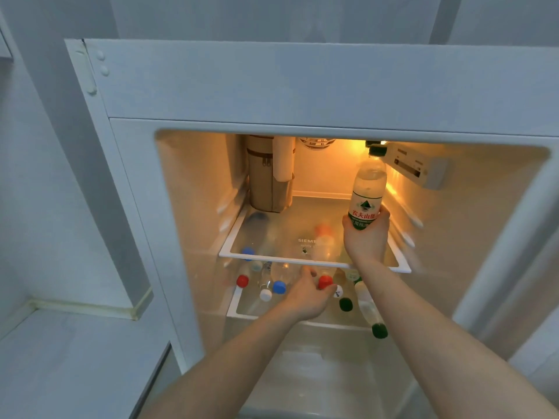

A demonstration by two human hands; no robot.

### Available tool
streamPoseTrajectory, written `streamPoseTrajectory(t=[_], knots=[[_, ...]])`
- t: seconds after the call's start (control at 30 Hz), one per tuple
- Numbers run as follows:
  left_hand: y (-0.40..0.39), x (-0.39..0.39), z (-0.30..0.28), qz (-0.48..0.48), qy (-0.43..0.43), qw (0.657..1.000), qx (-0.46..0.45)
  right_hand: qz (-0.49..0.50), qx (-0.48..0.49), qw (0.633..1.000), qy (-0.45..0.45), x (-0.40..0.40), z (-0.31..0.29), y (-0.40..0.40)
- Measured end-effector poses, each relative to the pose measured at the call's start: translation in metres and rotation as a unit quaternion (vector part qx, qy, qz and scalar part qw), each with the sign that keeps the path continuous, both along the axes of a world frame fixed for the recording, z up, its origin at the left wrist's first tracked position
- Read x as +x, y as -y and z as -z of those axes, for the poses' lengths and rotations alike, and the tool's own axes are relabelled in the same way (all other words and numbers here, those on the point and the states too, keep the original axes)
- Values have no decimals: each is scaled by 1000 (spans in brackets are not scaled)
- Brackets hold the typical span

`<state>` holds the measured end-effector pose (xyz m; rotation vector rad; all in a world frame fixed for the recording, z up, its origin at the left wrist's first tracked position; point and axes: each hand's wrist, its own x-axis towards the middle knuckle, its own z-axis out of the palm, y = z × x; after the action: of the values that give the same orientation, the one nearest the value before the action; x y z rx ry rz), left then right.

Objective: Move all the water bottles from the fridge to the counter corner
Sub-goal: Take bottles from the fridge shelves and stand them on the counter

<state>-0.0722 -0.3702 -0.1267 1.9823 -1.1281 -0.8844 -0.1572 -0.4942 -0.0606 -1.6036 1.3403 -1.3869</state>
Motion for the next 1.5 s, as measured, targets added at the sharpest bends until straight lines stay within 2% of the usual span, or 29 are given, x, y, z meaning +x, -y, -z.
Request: streamPoseTrajectory(t=[0.17, 0.3, 0.53, 0.67, 1.0, 1.33, 1.5], knots=[[19, -9, 5, -82, -38, 996, -22, -30, -32, 998, -35, 6, 4, -5], [24, -12, 3, -124, -124, 984, -22, -38, -41, 997, -46, 7, 3, -8], [20, -18, 8, -184, -291, 934, -94, -60, -39, 997, -42, 6, 4, -8], [10, -18, 8, -200, -325, 917, -114, -65, -38, 997, -35, 4, 5, -9], [-37, -21, -2, -187, -292, 919, -185, -71, -37, 996, -24, 0, 2, -15], [-100, -7, -22, -217, -191, 925, -245, -86, -42, 995, -23, -4, 2, -21], [-127, 2, -52, -228, -131, 932, -249, -100, -43, 994, -12, -7, -1, -23]])
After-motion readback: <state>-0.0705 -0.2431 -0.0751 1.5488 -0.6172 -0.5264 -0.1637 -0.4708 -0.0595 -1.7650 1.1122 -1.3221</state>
